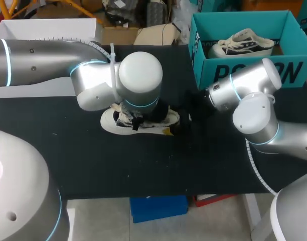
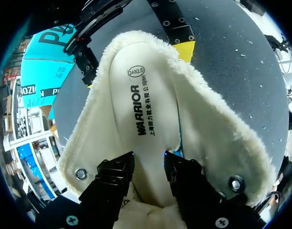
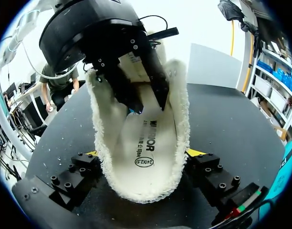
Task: Take the shoe out of the shoebox, open the shoe tongue, remove and reinsert the insole, then place the shoe into the shoebox
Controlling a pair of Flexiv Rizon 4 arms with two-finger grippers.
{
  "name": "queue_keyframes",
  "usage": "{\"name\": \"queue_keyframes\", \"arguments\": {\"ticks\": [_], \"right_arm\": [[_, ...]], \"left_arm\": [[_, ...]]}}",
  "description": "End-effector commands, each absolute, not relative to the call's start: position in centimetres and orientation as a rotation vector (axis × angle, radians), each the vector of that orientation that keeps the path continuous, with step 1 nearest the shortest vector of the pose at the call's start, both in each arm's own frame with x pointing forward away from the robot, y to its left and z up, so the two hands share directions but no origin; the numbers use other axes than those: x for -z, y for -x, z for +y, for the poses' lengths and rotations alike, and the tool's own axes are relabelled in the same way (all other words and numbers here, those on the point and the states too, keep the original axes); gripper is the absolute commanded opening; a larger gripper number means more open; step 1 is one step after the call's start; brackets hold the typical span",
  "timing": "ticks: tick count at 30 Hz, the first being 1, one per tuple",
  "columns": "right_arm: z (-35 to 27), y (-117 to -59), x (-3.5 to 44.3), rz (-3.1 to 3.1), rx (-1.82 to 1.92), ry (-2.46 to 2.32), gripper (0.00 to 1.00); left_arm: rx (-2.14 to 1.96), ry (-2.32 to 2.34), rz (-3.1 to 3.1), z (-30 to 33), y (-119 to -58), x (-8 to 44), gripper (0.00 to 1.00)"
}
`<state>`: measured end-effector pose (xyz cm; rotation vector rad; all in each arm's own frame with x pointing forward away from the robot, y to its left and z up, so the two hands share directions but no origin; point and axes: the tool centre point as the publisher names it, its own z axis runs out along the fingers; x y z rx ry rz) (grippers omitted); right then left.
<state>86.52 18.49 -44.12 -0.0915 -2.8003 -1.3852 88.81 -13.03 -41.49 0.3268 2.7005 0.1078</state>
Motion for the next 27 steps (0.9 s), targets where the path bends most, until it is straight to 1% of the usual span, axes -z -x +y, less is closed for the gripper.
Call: {"name": "queue_keyframes", "arguments": {"ticks": [1,2,5,7,8,9,10,15,27], "right_arm": [[18.5,-86.4,44.4,-2.800,1.384,0.090,0.00],[18.5,-86.4,44.4,-2.800,1.384,0.090,0.00],[18.5,-86.4,44.4,-2.800,1.384,0.090,0.00],[18.5,-86.4,44.4,-2.800,1.384,0.090,0.00],[18.5,-86.4,44.4,-2.800,1.384,0.090,0.00],[18.5,-86.4,44.4,-2.800,1.384,0.090,0.00],[18.5,-86.4,44.4,-2.800,1.384,0.090,0.00],[18.5,-86.4,44.4,-2.800,1.384,0.090,0.00],[18.5,-86.4,44.4,-2.800,1.384,0.090,0.00]], "left_arm": [[-0.070,-0.323,2.685,-12.3,-92.4,47.5,0.39],[-0.058,-0.322,2.691,-12.3,-92.5,47.5,0.38],[-0.043,-0.351,2.713,-12.8,-92.2,47.8,0.24],[-0.033,-0.375,2.732,-13.0,-91.8,48.0,0.24],[-0.038,-0.389,2.736,-13.2,-91.6,48.1,0.18],[-0.042,-0.406,2.743,-13.3,-91.4,48.1,0.07],[-0.022,-0.408,2.759,-13.4,-91.2,48.2,0.00],[-0.014,-0.425,2.801,-13.5,-90.7,48.2,0.00],[0.057,-0.459,2.907,-13.0,-90.3,44.3,0.00]]}}
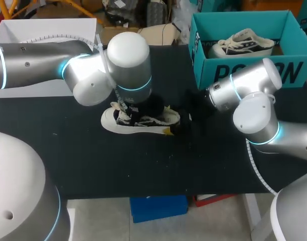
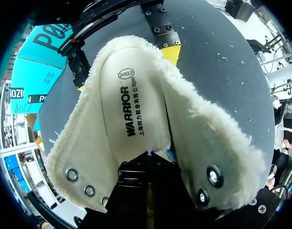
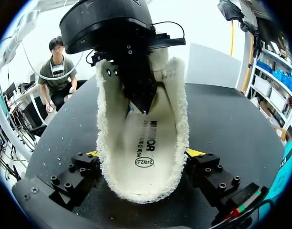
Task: Take the shoe out of the shoebox, open the shoe tongue, remove and reinsert the insole, then place the shoe into the shoebox
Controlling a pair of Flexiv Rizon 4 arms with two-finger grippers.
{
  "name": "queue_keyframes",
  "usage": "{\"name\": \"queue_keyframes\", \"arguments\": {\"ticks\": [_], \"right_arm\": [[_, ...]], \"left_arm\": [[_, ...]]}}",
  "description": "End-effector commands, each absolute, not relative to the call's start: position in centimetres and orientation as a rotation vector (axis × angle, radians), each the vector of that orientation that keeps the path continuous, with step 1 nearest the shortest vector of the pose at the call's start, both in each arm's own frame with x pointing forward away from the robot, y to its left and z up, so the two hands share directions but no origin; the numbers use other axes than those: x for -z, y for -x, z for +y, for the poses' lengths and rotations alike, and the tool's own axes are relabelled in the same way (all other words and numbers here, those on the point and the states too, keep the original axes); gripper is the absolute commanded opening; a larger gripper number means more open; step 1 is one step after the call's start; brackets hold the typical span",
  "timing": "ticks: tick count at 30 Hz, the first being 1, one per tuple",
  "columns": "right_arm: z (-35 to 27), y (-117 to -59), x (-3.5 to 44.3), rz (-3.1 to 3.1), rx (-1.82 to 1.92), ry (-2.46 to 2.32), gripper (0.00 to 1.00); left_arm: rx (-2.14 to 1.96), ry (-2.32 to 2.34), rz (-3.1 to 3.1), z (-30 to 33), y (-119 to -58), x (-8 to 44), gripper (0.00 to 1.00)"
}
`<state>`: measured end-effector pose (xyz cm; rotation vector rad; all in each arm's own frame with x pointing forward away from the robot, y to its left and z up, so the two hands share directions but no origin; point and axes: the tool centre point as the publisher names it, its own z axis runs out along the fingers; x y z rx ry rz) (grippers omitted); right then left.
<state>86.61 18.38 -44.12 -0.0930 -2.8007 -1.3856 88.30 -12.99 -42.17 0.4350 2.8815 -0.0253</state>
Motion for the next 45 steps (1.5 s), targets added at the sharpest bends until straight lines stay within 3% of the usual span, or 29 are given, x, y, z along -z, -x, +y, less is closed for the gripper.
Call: {"name": "queue_keyframes", "arguments": {"ticks": [1,21,45], "right_arm": [[18.5,-86.4,44.4,-2.800,1.384,0.090,0.00],[18.5,-86.4,44.4,-2.800,1.384,0.090,0.00],[18.5,-86.4,44.4,-2.800,1.384,0.090,0.00]], "left_arm": [[0.082,-0.448,2.923,-13.0,-90.2,44.0,0.00],[0.251,-0.408,3.032,-13.2,-89.8,38.3,0.00],[0.357,-0.539,3.331,-15.6,-87.9,37.0,0.00]]}}
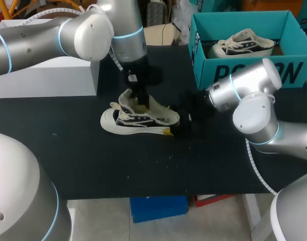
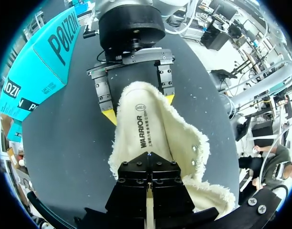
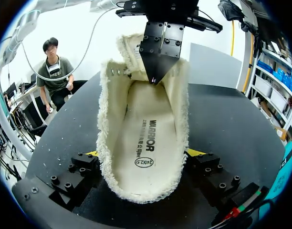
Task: Take the shoe out of the shoebox, open the shoe tongue, remove and reinsert the insole, then place the shoe into the shoebox
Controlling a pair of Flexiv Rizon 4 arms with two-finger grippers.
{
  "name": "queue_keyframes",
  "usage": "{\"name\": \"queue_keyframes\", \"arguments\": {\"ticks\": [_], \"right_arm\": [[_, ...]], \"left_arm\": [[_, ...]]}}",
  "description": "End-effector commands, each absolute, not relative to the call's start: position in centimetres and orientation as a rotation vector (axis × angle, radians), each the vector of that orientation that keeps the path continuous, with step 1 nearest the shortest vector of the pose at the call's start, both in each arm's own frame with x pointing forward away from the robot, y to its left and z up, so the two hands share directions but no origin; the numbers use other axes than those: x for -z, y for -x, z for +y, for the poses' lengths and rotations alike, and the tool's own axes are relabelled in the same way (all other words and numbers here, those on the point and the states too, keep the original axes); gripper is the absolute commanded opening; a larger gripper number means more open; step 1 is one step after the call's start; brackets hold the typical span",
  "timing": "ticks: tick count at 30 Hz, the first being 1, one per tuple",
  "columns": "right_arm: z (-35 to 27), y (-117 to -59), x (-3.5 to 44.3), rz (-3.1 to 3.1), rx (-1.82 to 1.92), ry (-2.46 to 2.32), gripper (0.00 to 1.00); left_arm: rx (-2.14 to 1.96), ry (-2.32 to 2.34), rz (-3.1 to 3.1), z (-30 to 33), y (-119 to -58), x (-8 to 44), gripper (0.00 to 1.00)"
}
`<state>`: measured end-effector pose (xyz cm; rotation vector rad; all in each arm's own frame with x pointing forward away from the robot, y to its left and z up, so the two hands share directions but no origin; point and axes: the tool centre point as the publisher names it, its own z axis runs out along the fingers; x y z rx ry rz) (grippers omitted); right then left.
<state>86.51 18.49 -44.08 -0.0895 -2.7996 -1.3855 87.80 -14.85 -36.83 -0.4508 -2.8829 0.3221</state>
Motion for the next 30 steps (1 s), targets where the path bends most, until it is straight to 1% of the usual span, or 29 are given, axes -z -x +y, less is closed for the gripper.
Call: {"name": "queue_keyframes", "arguments": {"ticks": [1,10,30], "right_arm": [[18.5,-86.4,44.4,-2.800,1.384,0.090,0.00],[18.5,-86.4,44.4,-2.800,1.384,0.090,0.00],[18.5,-86.4,44.4,-2.800,1.384,0.090,0.00]], "left_arm": [[-0.301,0.461,-2.835,-15.8,-87.7,36.9,0.00],[-0.326,0.435,-2.806,-16.3,-85.4,36.3,0.00],[-0.279,0.440,-2.799,-15.9,-85.9,36.2,0.00]]}}
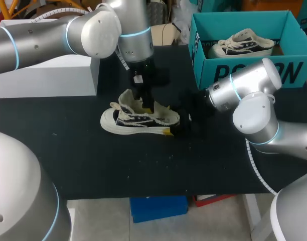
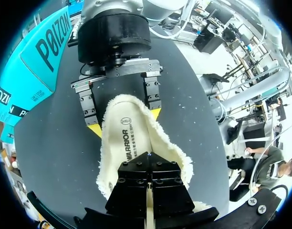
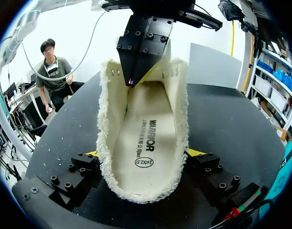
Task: Take the shoe out of the shoebox, open the shoe tongue, remove and reinsert the insole, then place the shoe into the shoebox
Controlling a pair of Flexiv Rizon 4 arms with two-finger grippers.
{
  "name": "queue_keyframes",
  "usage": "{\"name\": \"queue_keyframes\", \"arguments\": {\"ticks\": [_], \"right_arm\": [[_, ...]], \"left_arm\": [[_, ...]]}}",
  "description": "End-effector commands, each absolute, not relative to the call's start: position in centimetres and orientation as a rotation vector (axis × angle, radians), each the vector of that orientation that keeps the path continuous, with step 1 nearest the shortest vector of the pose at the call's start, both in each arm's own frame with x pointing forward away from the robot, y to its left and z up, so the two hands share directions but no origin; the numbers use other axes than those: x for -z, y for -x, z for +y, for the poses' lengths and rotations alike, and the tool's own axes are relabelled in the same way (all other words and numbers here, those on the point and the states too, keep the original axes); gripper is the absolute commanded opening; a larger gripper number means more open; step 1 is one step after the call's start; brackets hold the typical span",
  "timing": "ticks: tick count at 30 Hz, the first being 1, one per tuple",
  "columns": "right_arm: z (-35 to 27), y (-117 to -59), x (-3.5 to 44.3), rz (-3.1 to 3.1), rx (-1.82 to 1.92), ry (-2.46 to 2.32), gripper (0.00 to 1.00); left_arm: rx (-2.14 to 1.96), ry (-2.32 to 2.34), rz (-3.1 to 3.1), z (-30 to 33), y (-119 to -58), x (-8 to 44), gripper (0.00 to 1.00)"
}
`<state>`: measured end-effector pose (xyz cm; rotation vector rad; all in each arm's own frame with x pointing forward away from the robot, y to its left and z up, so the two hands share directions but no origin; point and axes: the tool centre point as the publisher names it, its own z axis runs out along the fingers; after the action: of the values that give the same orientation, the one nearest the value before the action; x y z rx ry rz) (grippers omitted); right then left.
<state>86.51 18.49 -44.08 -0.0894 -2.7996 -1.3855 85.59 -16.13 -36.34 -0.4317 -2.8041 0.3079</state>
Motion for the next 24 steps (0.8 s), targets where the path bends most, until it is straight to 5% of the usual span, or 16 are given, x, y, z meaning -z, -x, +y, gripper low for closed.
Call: {"name": "queue_keyframes", "arguments": {"ticks": [1,24], "right_arm": [[18.5,-86.4,44.4,-2.800,1.384,0.090,0.00],[18.5,-86.4,44.4,-2.800,1.384,0.090,0.00]], "left_arm": [[-0.262,0.443,-2.798,-15.8,-86.0,36.4,0.00],[-0.181,0.524,-2.711,-16.4,-86.0,39.9,0.00]]}}
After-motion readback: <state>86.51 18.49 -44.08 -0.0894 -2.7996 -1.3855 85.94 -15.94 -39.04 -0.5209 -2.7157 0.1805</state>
